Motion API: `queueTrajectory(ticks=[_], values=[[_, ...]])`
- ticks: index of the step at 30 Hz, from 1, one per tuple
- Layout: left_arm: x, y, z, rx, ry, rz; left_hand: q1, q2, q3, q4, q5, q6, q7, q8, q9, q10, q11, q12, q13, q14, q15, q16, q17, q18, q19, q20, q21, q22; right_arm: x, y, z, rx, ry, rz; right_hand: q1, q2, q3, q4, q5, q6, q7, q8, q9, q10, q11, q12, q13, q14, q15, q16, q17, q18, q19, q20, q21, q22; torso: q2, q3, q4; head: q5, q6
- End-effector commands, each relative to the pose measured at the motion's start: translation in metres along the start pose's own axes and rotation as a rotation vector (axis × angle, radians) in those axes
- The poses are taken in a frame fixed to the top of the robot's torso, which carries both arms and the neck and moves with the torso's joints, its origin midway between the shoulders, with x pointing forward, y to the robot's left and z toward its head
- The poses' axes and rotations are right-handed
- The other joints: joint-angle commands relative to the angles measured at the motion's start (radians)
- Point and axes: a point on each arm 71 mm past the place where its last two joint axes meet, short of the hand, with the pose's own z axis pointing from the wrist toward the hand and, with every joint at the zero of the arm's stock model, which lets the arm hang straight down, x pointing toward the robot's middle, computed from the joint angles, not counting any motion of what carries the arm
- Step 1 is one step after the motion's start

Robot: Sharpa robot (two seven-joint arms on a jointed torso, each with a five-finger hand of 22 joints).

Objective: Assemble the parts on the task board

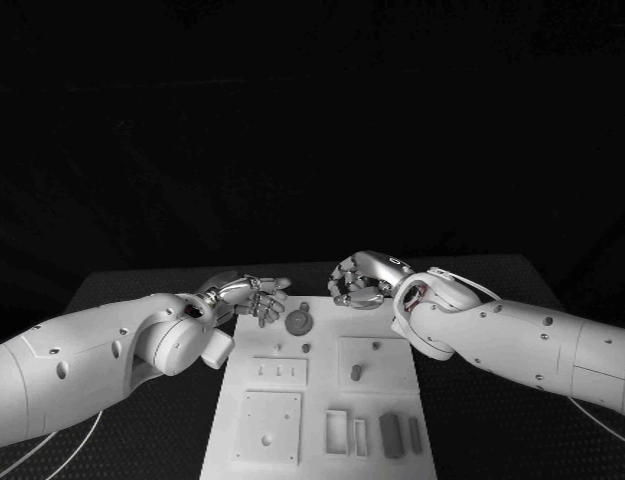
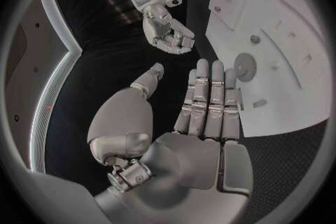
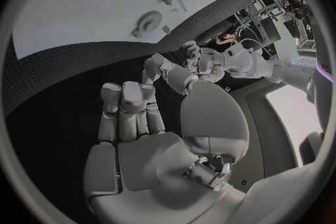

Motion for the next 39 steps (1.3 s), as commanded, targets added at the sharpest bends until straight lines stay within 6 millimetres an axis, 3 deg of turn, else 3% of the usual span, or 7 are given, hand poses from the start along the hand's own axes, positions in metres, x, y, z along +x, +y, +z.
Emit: queueTrajectory(ticks=[1,8,13,22,39], values=[[0.008,-0.001,0.004,-0.044,0.001,0.068,-0.009,-0.002,-0.001,0.009,-0.006,0.007,0.002,-0.003,-0.001,0.002,0.001,-0.005,0.001,-0.003,-0.003,0.003,0.001,0.015,-0.002,-0.004,0.002,0.019,0.005,0.011,0.003,0.007,0.017,-0.056,0.001,-0.007,0.009,0.000,0.002,0.059,0.023,0.021,0.019,0.007,0.001,-0.006,0.002,0.002,-0.005,0.002,0.001,0.029,0.003,-0.003,0.004,0.001,-0.009,-0.0025,0.0016,0.008,0.001],[0.023,-0.004,0.008,-0.042,0.025,0.071,-0.010,-0.005,0.006,0.019,-0.006,0.000,0.005,-0.011,-0.002,-0.004,0.004,-0.010,0.000,-0.011,-0.001,0.000,0.001,0.016,-0.006,-0.002,0.001,0.020,0.011,0.029,0.008,-0.031,0.017,-0.052,0.000,-0.008,0.013,0.001,0.003,0.061,0.022,0.020,0.019,0.010,0.001,-0.007,0.002,0.003,-0.006,0.002,0.000,0.029,0.005,-0.004,0.003,0.001,-0.012,-0.0038,0.0062,0.012,-0.001],[0.028,-0.005,0.009,-0.040,0.037,0.071,-0.008,-0.002,0.008,0.021,-0.006,-0.003,0.007,-0.014,-0.004,-0.005,0.005,-0.012,0.000,-0.013,0.000,0.000,0.001,0.017,-0.008,-0.001,0.002,0.021,0.014,0.038,0.010,-0.050,0.019,-0.047,0.000,-0.008,0.016,0.001,0.004,0.062,0.022,0.020,0.018,0.011,0.001,-0.008,0.003,0.004,-0.006,0.001,0.000,0.029,0.006,-0.005,0.003,0.001,-0.010,-0.0018,0.0029,0.018,-0.001],[0.034,-0.006,0.010,-0.042,0.050,0.072,-0.002,0.007,0.010,0.019,-0.006,-0.004,0.007,-0.016,-0.005,-0.006,0.006,-0.013,0.001,-0.014,0.001,0.000,0.002,0.017,-0.010,0.001,0.002,0.021,0.017,0.048,0.010,-0.075,0.024,-0.040,-0.001,-0.008,0.019,0.001,0.006,0.063,0.022,0.020,0.018,0.013,0.000,-0.009,0.003,0.005,-0.006,0.001,-0.001,0.029,0.008,-0.006,0.002,0.001,-0.009,-0.0012,0.0024,0.021,-0.002],[0.039,-0.008,0.012,-0.037,0.066,0.072,0.025,0.052,0.006,-0.009,-0.005,0.005,0.005,-0.019,-0.006,-0.001,0.004,-0.014,0.004,-0.011,0.000,0.005,0.005,0.018,-0.012,0.001,0.007,0.022,0.022,0.061,0.011,-0.100,0.045,-0.031,-0.004,-0.009,0.022,0.001,0.007,0.064,0.022,0.019,0.017,0.014,0.000,-0.010,0.004,0.006,-0.007,0.000,-0.001,0.029,0.010,-0.006,0.002,0.001,-0.009,-0.0031,0.0028,0.020,-0.004]])
